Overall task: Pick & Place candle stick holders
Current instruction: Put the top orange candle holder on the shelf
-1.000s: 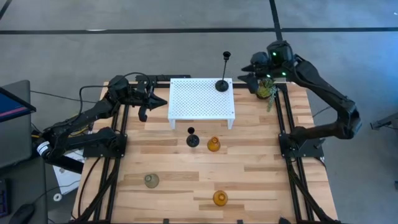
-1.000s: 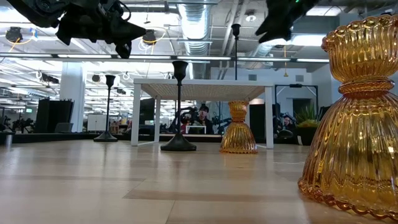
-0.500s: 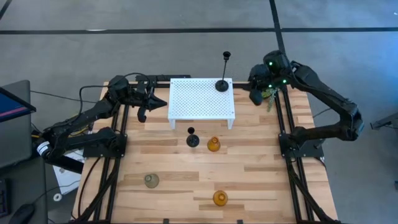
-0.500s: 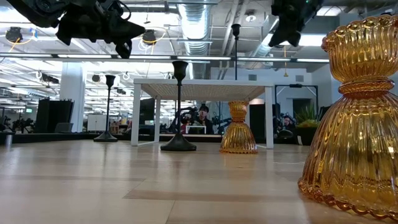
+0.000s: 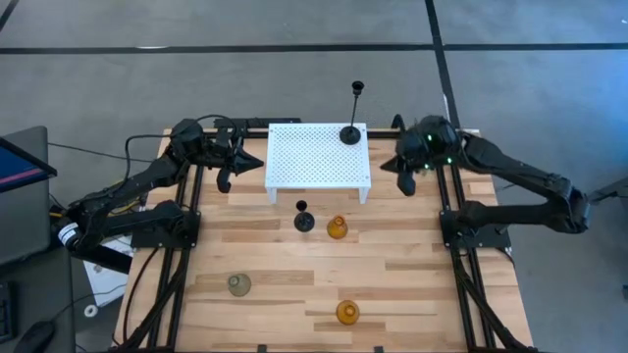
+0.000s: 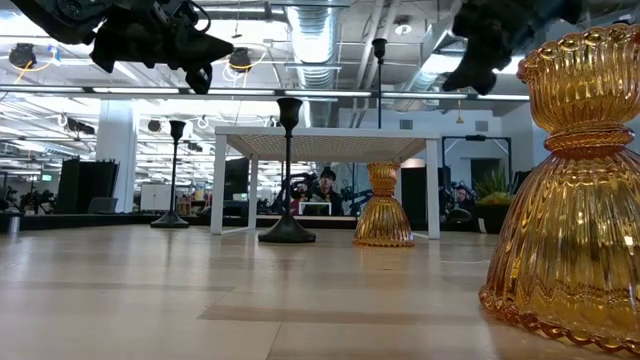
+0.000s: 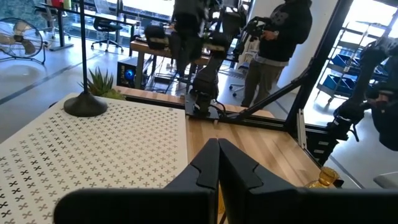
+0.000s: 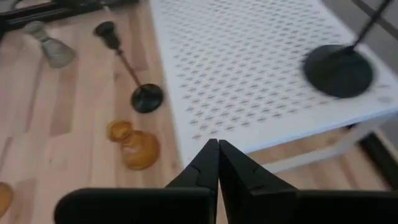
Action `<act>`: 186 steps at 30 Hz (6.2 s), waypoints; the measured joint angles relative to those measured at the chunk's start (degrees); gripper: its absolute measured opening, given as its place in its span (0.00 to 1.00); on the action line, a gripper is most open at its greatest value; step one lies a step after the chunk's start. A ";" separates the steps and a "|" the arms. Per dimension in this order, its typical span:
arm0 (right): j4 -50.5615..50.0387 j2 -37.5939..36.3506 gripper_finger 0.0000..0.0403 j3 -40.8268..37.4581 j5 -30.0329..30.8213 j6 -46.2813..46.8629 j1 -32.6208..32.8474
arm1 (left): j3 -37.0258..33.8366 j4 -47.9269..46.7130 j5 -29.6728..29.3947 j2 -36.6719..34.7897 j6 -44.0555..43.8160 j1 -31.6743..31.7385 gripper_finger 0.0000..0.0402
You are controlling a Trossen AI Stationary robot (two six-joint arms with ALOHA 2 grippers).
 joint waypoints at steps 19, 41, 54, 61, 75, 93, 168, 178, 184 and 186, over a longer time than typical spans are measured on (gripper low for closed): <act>24.28 -7.78 0.00 -22.60 10.69 18.27 21.61 | 0.00 0.00 0.00 0.00 0.02 0.00 0.01; 37.65 5.43 0.00 -25.84 17.84 19.72 35.45 | 0.00 0.00 0.00 0.00 1.87 -6.52 0.01; 38.36 5.70 0.00 -25.80 17.84 19.70 35.14 | 0.00 -0.62 -4.63 0.00 2.20 -17.88 0.01; 38.37 5.70 0.00 -25.80 17.84 19.28 35.14 | 0.02 -5.89 -11.88 0.08 5.54 -24.44 0.01; 38.37 5.79 0.00 -25.75 17.84 19.26 35.14 | 0.02 -6.05 -15.49 0.11 5.64 -33.34 0.01; 38.37 5.81 0.00 -25.75 17.60 19.28 35.25 | 0.02 -6.08 -15.76 0.11 5.13 -35.85 0.01; 51.65 19.04 0.65 -25.73 20.82 19.26 33.06 | -0.02 -6.27 -15.74 0.13 4.96 -35.82 0.01; 50.81 18.95 0.65 -25.73 22.43 25.13 35.13 | -0.02 -6.45 -15.74 0.13 4.96 -35.82 0.01; 50.54 18.97 0.64 -25.73 26.50 30.44 39.69 | -0.02 -6.59 -15.74 0.12 4.96 -35.82 0.01; 50.42 18.97 0.64 -25.73 30.08 31.81 41.29 | -0.02 -6.64 -15.74 0.11 4.96 -35.82 0.01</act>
